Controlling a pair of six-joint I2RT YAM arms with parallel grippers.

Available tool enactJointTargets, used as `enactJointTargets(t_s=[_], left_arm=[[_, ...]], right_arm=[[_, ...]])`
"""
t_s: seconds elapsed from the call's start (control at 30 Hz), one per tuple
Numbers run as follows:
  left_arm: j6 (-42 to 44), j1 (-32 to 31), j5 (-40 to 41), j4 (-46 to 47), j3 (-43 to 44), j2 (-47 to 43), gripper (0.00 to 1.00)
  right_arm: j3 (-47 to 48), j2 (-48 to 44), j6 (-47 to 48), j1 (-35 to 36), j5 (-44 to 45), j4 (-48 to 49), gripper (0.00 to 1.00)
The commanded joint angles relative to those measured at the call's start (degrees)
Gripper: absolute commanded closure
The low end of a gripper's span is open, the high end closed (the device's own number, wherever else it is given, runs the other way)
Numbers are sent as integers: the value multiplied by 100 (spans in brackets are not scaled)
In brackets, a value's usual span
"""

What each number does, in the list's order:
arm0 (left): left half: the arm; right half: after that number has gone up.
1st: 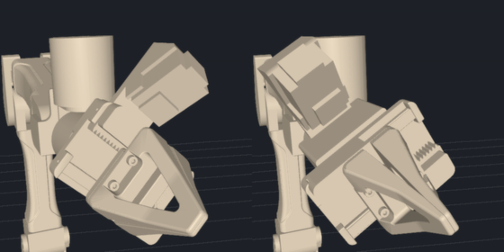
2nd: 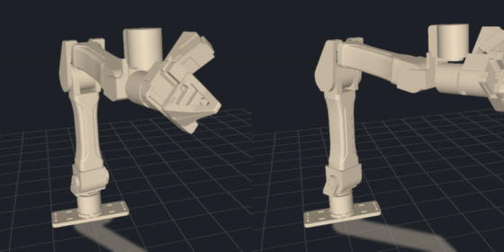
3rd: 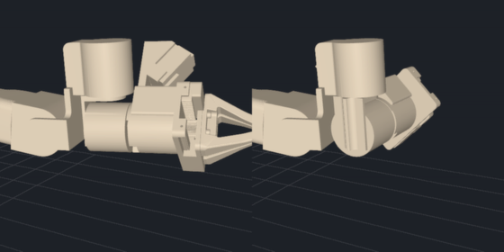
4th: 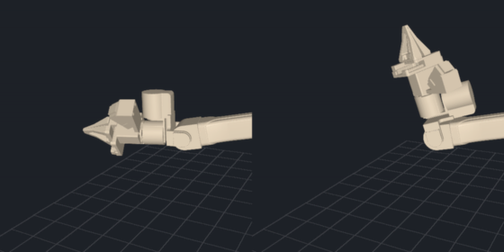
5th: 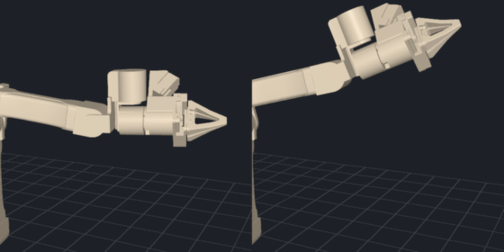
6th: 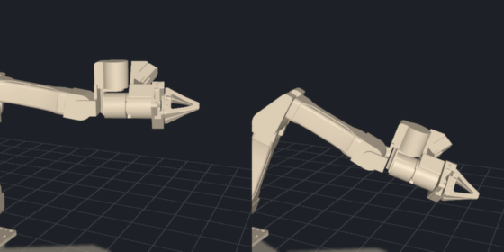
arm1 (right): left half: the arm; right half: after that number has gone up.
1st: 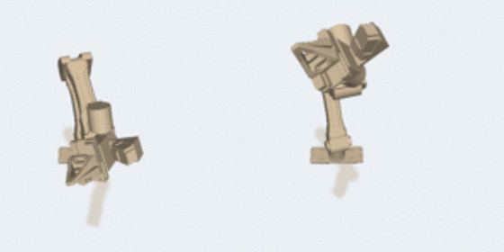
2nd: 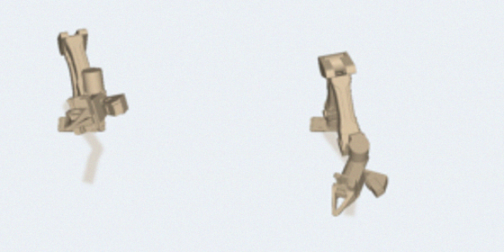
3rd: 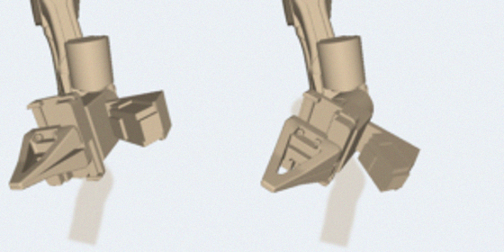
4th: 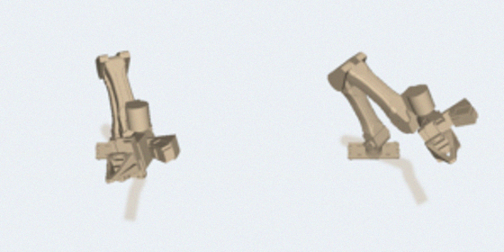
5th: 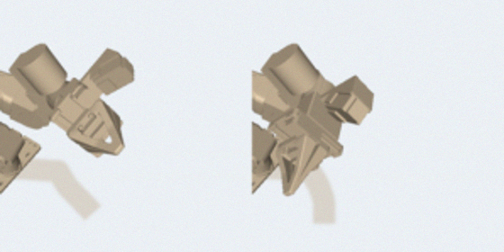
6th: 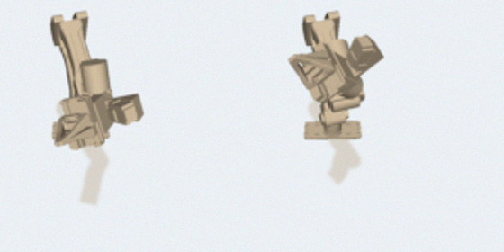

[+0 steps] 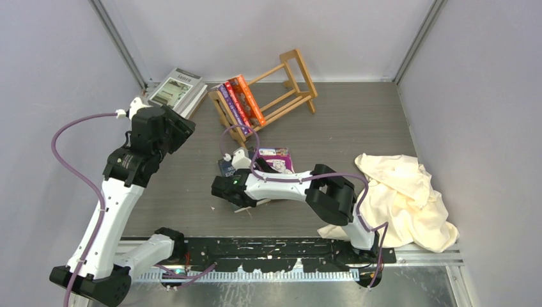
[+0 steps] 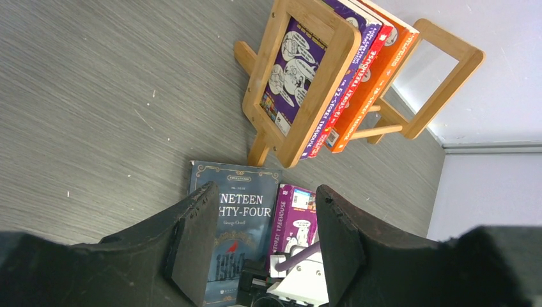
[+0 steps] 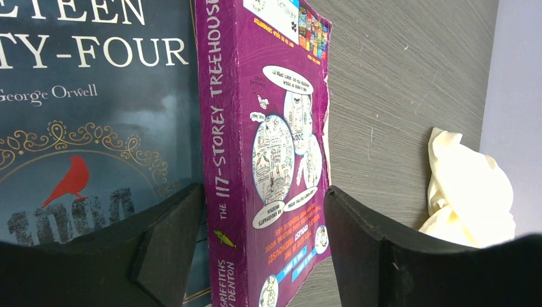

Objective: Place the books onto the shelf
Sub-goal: Pick up the book from the center of the board.

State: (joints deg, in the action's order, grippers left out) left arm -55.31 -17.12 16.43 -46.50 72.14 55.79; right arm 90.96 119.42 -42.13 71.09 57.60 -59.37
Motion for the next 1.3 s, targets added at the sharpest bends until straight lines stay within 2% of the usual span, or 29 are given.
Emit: enactJointTargets(t_s=[0.0, 0.13, 0.2, 0.37, 0.47, 0.53, 1.0, 1.27], left_arm=[[-39, 32, -32, 306, 45, -20, 43], [-48, 34, -26, 358, -38, -25, 42], [-58, 42, -26, 373, -51, -28, 42], [-51, 60, -17, 370, -1, -29, 42], [-61, 69, -16, 378, 40, -29, 42], [-75, 69, -32, 380, 74, -18, 42], [-138, 64, -60, 317, 172, -34, 42], [-147, 65, -107, 326, 169, -6, 42]], right_arm=[[-9, 56, -30, -70, 25, 74, 26], [-88, 131, -66, -128, -46, 77, 30], [-153, 135, -141, -160, -78, 54, 38], [-425, 4, -286, -203, -186, 91, 65], [-486, -107, -330, -201, -142, 56, 91], [-478, -187, -288, -201, -65, 29, 98], [-224, -1283, -48, 31, 347, -21, 99], [-214, -2193, 487, 62, 309, 550, 98]])
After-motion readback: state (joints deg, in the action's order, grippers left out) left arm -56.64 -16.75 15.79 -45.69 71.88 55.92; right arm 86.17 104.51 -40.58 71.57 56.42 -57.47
